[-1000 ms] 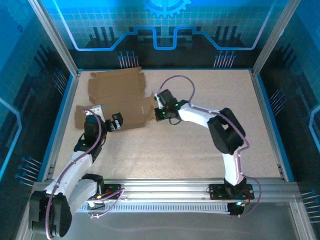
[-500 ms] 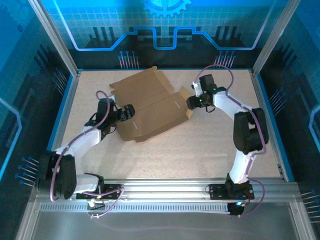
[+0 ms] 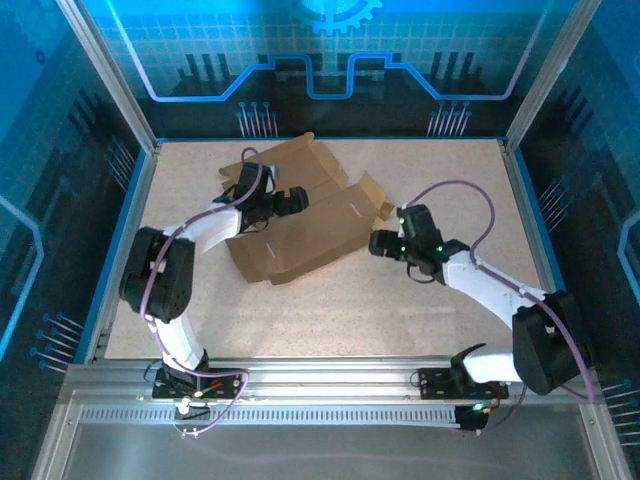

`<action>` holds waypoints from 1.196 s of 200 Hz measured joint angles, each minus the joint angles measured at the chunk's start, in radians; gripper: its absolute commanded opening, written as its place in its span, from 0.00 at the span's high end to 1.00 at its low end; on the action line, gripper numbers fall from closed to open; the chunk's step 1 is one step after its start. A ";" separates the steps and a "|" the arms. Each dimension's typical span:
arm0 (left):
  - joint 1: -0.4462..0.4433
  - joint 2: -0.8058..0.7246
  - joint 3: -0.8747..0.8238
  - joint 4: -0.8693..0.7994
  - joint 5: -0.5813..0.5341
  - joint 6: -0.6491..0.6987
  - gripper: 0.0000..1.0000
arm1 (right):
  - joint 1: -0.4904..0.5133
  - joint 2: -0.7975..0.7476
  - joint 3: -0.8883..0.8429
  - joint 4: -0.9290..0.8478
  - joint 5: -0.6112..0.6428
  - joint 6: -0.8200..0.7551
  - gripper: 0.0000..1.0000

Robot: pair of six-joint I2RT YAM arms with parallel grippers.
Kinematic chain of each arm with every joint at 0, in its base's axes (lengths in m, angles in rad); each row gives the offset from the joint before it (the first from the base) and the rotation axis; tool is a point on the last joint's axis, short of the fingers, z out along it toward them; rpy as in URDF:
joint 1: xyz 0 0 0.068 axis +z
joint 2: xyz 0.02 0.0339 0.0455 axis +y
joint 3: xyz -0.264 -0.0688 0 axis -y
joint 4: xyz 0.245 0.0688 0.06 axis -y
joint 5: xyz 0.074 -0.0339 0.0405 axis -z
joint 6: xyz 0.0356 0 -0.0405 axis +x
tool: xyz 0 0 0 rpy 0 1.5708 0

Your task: Fold the paper box

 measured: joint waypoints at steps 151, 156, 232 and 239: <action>0.069 0.353 0.367 -0.185 0.045 -0.175 0.01 | 0.151 0.321 0.019 0.356 -0.129 0.412 0.39; 0.069 0.343 0.349 -0.181 0.048 -0.184 0.01 | 0.148 0.332 0.029 0.358 -0.134 0.409 0.39; 0.050 0.131 -0.015 0.032 0.050 -0.335 0.01 | -0.041 0.487 0.188 0.294 -0.224 0.282 0.52; 0.041 0.114 -0.042 0.047 0.043 -0.347 0.01 | -0.058 0.497 0.211 0.286 -0.229 0.264 0.52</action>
